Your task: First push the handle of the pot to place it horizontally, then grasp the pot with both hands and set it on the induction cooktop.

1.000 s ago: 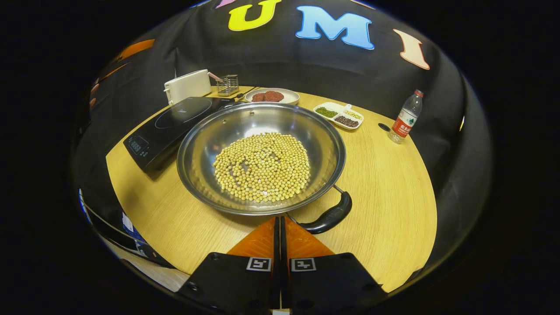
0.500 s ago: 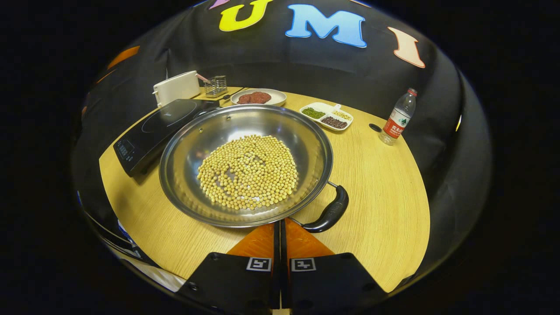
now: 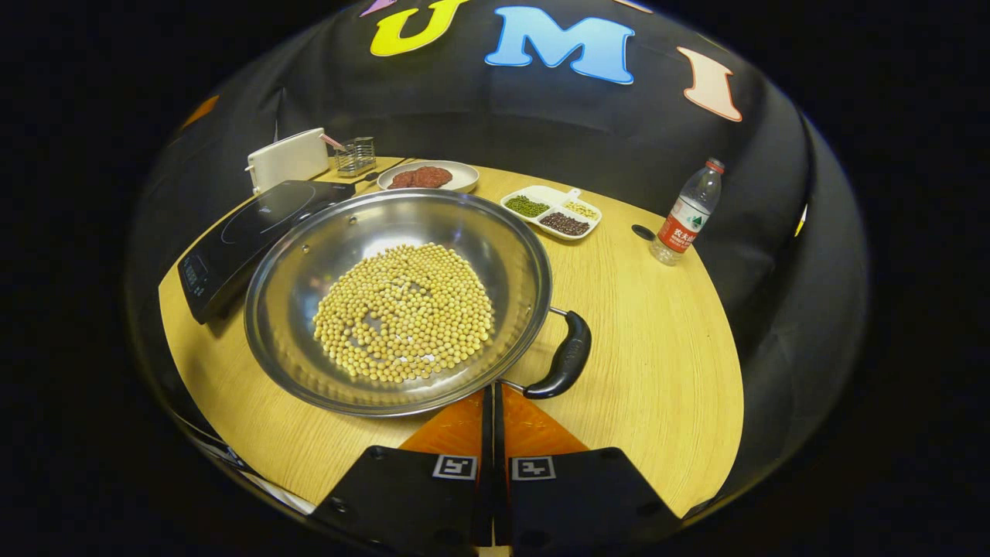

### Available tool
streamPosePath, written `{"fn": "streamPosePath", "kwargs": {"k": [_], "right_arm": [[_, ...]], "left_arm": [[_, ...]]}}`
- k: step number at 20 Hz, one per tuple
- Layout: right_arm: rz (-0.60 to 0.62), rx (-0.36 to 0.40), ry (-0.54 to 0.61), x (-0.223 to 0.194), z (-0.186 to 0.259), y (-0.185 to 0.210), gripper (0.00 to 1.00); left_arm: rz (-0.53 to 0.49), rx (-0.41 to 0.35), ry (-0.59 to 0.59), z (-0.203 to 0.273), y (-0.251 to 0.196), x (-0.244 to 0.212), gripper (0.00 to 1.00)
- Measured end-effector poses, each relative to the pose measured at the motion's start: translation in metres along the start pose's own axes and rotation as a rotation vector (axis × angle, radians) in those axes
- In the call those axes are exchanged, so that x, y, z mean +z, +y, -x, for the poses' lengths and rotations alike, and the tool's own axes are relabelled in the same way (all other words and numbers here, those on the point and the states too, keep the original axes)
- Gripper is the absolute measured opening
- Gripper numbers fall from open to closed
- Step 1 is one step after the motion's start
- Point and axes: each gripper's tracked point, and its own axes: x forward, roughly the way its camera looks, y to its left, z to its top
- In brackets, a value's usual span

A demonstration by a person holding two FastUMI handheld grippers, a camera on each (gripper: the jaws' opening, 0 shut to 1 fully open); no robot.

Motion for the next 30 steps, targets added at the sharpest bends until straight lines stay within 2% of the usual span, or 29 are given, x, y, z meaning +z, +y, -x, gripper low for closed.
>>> {"fn": "streamPosePath", "kwargs": {"k": [12, 16, 17, 18, 20, 23, 30], "right_arm": [[-0.018, -0.099, -0.047, 0.022, -0.019, -0.026, 0.02], [-0.033, -0.133, -0.093, 0.032, -0.009, -0.033, 0.03], [-0.041, -0.140, -0.112, 0.036, -0.004, -0.035, 0.12], [-0.050, -0.142, -0.135, 0.040, 0.004, -0.034, 0.14], [-0.071, -0.135, -0.183, 0.049, 0.016, -0.032, 0.29], [-0.114, -0.132, -0.254, 0.067, 0.029, -0.030, 1.00], [-0.132, -0.128, -0.327, 0.098, 0.042, -0.030, 0.98]], "left_arm": [[0.008, -0.032, 0.034, -0.010, -0.026, -0.019, 0.92], [0.013, -0.050, 0.057, -0.015, -0.035, -0.031, 0.92], [0.015, -0.055, 0.062, -0.016, -0.037, -0.034, 0.92], [0.016, -0.061, 0.067, -0.017, -0.039, -0.037, 0.92], [0.023, -0.082, 0.079, -0.019, -0.044, -0.042, 0.92], [0.033, -0.118, 0.102, -0.024, -0.053, -0.053, 0.92], [0.041, -0.212, 0.189, -0.044, -0.078, -0.085, 0.92]]}}
